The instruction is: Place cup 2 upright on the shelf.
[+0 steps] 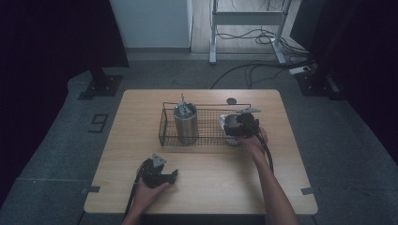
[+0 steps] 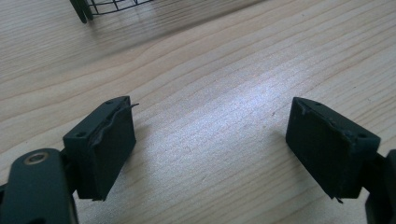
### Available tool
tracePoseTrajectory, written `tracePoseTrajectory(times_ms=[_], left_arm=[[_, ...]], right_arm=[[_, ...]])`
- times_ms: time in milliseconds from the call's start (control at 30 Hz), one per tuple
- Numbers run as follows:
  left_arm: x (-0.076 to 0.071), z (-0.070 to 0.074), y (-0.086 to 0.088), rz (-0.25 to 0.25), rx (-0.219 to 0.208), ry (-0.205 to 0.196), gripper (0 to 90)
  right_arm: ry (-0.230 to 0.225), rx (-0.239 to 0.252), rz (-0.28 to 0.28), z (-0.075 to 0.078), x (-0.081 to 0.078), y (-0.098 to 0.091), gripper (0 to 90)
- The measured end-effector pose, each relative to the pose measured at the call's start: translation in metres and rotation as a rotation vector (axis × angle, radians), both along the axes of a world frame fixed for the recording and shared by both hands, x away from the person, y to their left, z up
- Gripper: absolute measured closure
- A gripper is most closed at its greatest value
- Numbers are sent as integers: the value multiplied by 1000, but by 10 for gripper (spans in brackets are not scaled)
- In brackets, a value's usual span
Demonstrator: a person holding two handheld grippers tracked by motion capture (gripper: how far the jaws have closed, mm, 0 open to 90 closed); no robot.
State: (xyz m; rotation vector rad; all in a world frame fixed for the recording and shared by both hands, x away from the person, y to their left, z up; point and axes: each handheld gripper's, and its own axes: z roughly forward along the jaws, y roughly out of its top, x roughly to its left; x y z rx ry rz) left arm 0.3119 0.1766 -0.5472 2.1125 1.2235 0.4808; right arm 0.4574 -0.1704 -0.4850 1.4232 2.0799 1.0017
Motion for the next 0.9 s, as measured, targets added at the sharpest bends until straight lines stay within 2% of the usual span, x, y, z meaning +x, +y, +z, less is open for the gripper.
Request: tracePoseTrajectory(times_ms=[167, 333, 533, 900], left_arm=[[0, 0, 0, 0, 0, 0, 159], [0, 0, 0, 0, 0, 0, 159], [0, 0, 0, 0, 0, 0, 159], [0, 0, 0, 0, 0, 0, 159]], right_arm=[[10, -57, -1, 0, -3, 2, 56], [11, -54, -5, 0, -4, 2, 52], [-5, -5, -3, 4, -5, -1, 27], [-96, 70, 7, 21, -14, -8, 32]])
